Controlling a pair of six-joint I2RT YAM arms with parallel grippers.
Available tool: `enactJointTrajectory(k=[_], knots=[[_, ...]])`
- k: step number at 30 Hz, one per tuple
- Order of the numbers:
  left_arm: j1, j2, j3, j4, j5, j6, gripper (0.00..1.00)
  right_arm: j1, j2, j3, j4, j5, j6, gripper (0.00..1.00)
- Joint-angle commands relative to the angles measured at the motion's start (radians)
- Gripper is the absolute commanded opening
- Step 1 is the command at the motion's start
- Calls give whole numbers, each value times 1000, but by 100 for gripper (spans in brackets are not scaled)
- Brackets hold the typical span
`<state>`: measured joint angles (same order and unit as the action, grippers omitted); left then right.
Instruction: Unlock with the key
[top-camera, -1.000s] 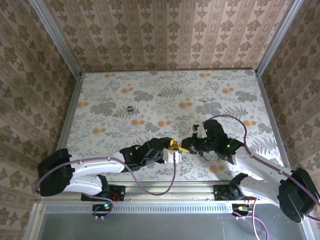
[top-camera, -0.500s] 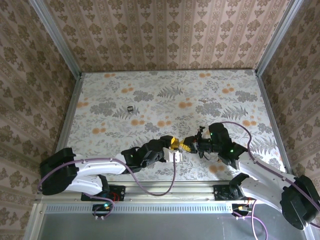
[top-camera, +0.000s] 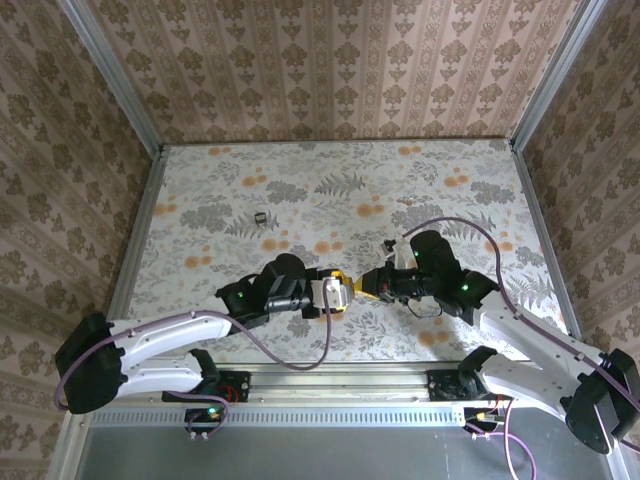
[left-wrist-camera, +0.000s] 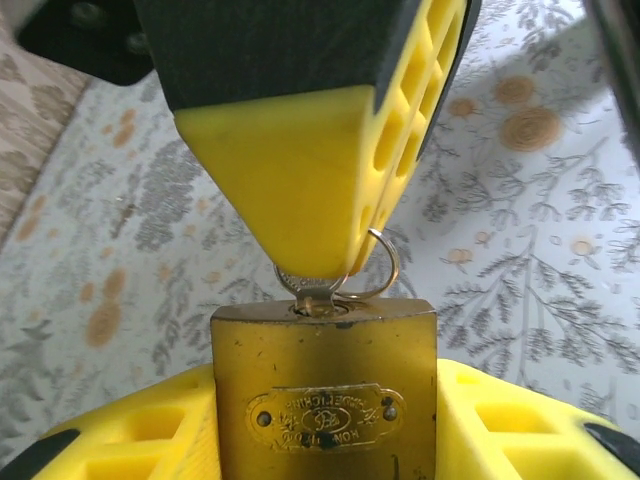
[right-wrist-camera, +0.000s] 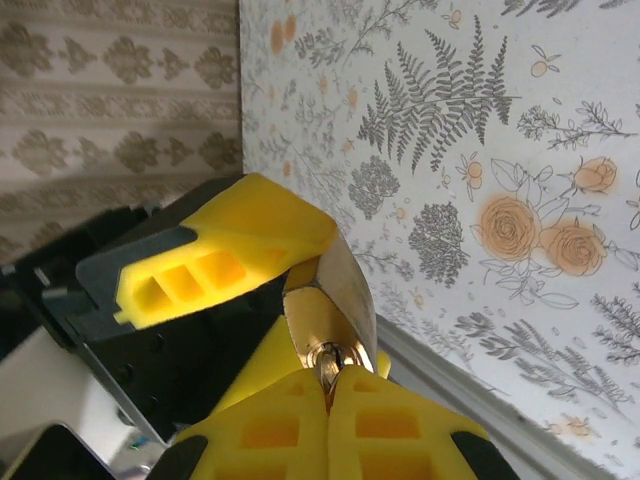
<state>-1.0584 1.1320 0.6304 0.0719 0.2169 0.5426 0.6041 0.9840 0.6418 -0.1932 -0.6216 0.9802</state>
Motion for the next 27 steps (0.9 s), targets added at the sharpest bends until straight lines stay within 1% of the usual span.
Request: enactJointTrajectory(k=[1,6,13,18,20,22,25,26,27], knots=[[-8,-38,83,43,221,-49,0,52,35,77,-57,18,-227,0],[0,-26,112,2,245,-40,0,77,72,117,-118,19,-363,0],[19,-19,123,-10,293,-62,0,98,64,111,-146,50,-505,0],[28,-14,133,-21,328,-71,0,154,43,110,-147,93,-608,0],[30,-11,135,-27,336,-70,0,179,33,107,-135,107,-643,0],[31,-11,133,-24,332,-69,0,200,19,107,-133,153,-666,0],[32,-19,113,18,297,-72,0,200,25,118,-138,171,-648,0],[31,-23,101,31,288,-74,0,200,31,124,-140,170,-636,4],[31,-23,95,39,281,-72,0,200,37,132,-148,180,-617,12]])
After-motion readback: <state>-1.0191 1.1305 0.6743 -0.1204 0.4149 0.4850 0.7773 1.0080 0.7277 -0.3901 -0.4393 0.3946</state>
